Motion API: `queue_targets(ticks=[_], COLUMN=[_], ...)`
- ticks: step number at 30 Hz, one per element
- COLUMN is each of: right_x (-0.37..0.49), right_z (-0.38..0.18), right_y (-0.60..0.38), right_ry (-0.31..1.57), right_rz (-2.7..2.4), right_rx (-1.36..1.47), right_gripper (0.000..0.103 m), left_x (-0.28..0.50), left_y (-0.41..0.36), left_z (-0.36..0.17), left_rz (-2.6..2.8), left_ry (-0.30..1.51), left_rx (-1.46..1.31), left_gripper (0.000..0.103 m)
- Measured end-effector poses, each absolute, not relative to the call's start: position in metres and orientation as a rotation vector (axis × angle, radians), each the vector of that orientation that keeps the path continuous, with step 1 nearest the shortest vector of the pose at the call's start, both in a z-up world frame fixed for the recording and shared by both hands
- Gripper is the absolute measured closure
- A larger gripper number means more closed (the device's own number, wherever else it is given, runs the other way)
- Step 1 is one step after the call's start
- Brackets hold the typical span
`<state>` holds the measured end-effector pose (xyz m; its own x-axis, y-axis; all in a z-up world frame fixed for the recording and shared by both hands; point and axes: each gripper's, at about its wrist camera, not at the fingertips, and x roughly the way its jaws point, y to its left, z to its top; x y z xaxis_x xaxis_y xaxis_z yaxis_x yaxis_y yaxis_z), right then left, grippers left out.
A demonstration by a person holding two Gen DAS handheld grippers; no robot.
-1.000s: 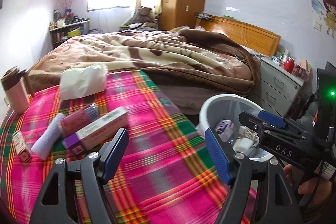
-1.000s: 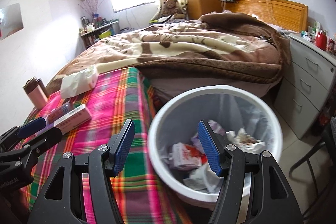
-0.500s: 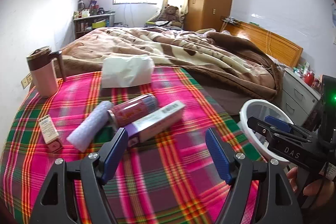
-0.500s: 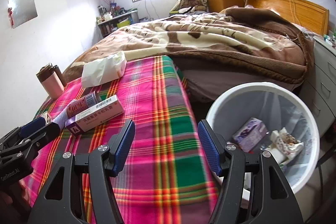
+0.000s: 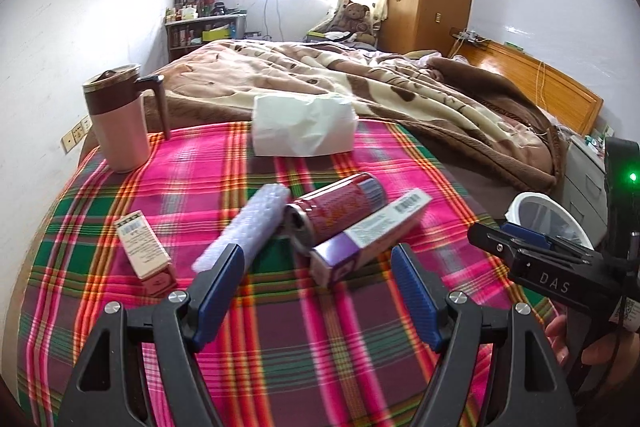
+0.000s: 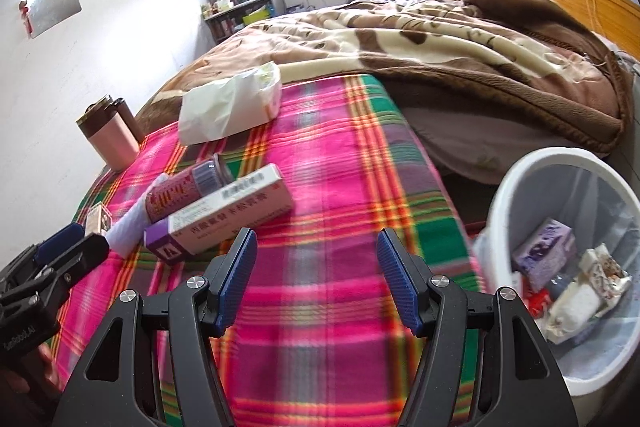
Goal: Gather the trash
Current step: 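Move both open grippers back over the bed toward the remaining trash, then lower the right gripper onto the white cream box while the left approaches the red can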
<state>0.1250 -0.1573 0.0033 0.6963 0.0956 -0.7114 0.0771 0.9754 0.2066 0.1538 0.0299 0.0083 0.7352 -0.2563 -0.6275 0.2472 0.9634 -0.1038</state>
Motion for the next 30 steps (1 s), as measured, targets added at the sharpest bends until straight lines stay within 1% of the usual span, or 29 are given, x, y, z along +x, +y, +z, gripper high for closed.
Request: queue_targets(ticks=[9,11,12,26,30], right_x=[0.153,0.159,0.162,0.186,0.185], right_z=[-0.006,-0.008,-0.009,-0.016,-0.015], right_y=[-0.126,-0.122,-0.121,-0.113,-0.111], right_ry=[0.851,0.857,0.866,0.93,0.945], right_rz=[0.053,0.06,0.054,0.029,0.01], right_rx=[0.252,0.266,0.267,0.342,0.32], right_gripper=[0.039,0.035,0.032,0.03,0.026], left_x=[0.167,0.17,0.171,0.18,0.181], left_y=[0.051,0.054,0.056,0.063,0.063], left_z=[0.003,0.002,0.002,-0.001,-0.001], left_rz=[-0.251,-0.246,-0.248,-0.262,-0.261], left_ry=[0.711,0.712,0.714,0.727,0.727], left_rx=[-0.031,-0.031,-0.034,-0.046,-0.045], left_gripper=[0.025,0.025,0.025,0.025,0.025])
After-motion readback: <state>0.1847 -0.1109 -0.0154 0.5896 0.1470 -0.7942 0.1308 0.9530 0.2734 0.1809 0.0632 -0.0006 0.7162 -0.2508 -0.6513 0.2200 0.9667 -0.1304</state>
